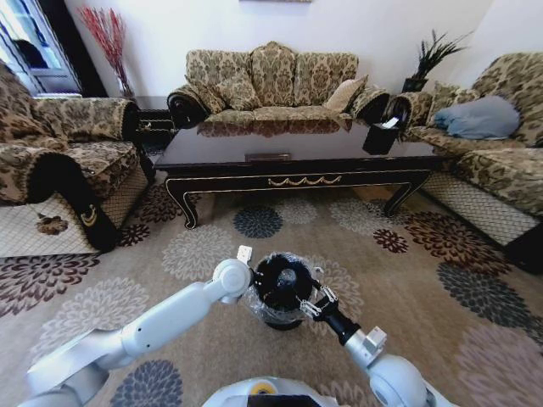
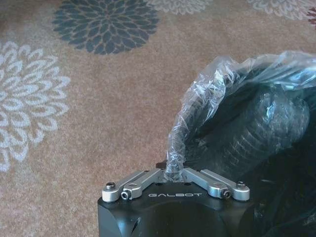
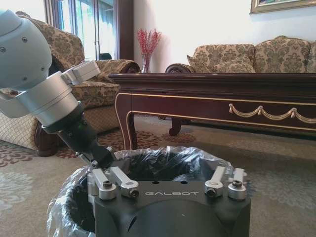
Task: Move to the front of the table and pick up the trash from the floor, then place it into the trash bin.
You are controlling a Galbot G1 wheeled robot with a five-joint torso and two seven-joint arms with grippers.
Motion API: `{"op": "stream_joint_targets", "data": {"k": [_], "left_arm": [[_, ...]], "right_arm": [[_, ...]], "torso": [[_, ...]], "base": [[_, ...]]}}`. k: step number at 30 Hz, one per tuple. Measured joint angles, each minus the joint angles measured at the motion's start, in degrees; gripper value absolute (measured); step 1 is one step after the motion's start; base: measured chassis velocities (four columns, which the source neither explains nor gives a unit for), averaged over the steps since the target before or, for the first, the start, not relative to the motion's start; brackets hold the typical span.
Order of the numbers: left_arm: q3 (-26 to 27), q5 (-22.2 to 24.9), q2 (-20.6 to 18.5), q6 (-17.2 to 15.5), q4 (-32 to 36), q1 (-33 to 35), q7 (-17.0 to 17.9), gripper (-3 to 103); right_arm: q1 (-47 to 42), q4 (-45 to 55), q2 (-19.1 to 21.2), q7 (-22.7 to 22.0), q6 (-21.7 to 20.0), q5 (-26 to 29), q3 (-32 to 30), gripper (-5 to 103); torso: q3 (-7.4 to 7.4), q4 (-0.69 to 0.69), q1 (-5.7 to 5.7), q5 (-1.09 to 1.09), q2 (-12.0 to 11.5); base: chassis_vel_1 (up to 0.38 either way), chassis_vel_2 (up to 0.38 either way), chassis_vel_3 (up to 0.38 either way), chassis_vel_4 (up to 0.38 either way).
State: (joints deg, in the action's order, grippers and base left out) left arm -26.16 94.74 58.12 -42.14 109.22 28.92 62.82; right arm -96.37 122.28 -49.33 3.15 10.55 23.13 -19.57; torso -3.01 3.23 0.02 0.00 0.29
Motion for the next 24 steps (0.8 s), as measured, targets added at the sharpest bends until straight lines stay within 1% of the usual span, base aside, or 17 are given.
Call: {"op": "stream_joint_targets", "data": {"k": [1, 2, 5, 10, 17, 24], "left_arm": [[0.0, 0.0, -0.09, 0.0, 0.08, 0.04, -0.02, 0], [0.0, 0.0, -0.09, 0.0, 0.08, 0.04, -0.02, 0], [0.53, -0.37, -0.71, 0.0, 0.16, 0.6, -0.2, 0], [1.96, -0.65, -1.43, 0.0, 0.39, 2.16, -0.41, 0], [3.81, -0.65, -3.03, 0.0, 0.43, 2.68, -1.05, 0], [7.78, -0.46, -4.76, 0.0, 0.5, 5.07, -1.96, 0]], "right_arm": [[-0.05, 0.0, -0.08, -0.01, 0.01, -0.01, 0.0, 84], [-0.05, 0.0, -0.08, -0.01, 0.01, -0.01, 0.0, 84], [-0.26, 0.4, -0.32, -0.17, 0.01, 0.11, -0.16, 97], [-0.33, 1.01, -0.78, -0.72, -0.22, 0.69, -0.51, 100], [0.17, 1.0, -0.81, -1.24, -0.57, 1.65, -0.88, 100], [1.93, -0.79, -1.08, -2.19, -0.7, 3.11, -1.55, 100]], "torso": [[0.0, 0.0, 0.0, -0.01, 0.0], [0.0, 0.0, 0.0, -0.01, 0.0], [0.0, 0.0, 0.0, 0.0, 0.0], [0.0, 0.0, 0.0, 0.0, 0.0], [0.0, 0.0, 0.0, 0.0, 0.0], [0.0, 0.0, 0.0, -0.01, 0.0]], "base": [[0.0, 0.0, 0.0, 0.0], [0.0, 0.0, 0.0, 0.0], [0.0, 0.0, 0.0, 0.0], [0.0, 0.0, 0.0, 0.0], [0.0, 0.0, 0.0, 0.0], [0.0, 0.0, 0.0, 0.0]]}}
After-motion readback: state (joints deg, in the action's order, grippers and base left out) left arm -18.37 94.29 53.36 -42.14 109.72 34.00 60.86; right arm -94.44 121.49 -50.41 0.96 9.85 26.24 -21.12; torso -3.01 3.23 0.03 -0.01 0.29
